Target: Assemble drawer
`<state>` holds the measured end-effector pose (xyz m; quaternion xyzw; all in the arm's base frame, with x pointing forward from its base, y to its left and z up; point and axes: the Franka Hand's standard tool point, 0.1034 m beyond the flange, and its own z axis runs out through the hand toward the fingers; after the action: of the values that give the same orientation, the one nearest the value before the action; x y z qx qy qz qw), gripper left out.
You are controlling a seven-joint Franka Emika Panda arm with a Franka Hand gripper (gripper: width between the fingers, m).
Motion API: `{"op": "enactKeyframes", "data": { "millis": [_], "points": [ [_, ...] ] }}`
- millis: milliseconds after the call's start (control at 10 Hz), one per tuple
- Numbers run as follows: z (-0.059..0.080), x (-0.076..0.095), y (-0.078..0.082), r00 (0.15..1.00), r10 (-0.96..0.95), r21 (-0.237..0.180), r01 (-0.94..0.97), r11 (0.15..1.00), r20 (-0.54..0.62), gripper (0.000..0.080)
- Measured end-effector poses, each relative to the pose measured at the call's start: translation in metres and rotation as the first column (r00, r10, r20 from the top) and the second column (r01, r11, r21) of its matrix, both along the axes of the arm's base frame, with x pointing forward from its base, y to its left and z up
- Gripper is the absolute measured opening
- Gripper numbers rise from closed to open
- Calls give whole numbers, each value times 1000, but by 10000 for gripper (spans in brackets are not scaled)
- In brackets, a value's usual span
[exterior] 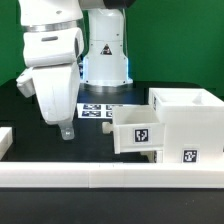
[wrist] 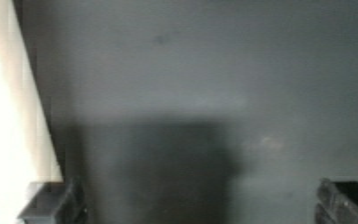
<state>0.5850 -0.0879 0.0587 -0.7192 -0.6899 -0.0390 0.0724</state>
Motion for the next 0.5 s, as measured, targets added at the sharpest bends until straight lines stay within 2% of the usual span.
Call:
{"op": "enactKeyframes", "data": {
  "millis": [500],
  "points": [
    [-5,-3,4,1000,-2,2,2,1000,-6,648]
  ]
}}
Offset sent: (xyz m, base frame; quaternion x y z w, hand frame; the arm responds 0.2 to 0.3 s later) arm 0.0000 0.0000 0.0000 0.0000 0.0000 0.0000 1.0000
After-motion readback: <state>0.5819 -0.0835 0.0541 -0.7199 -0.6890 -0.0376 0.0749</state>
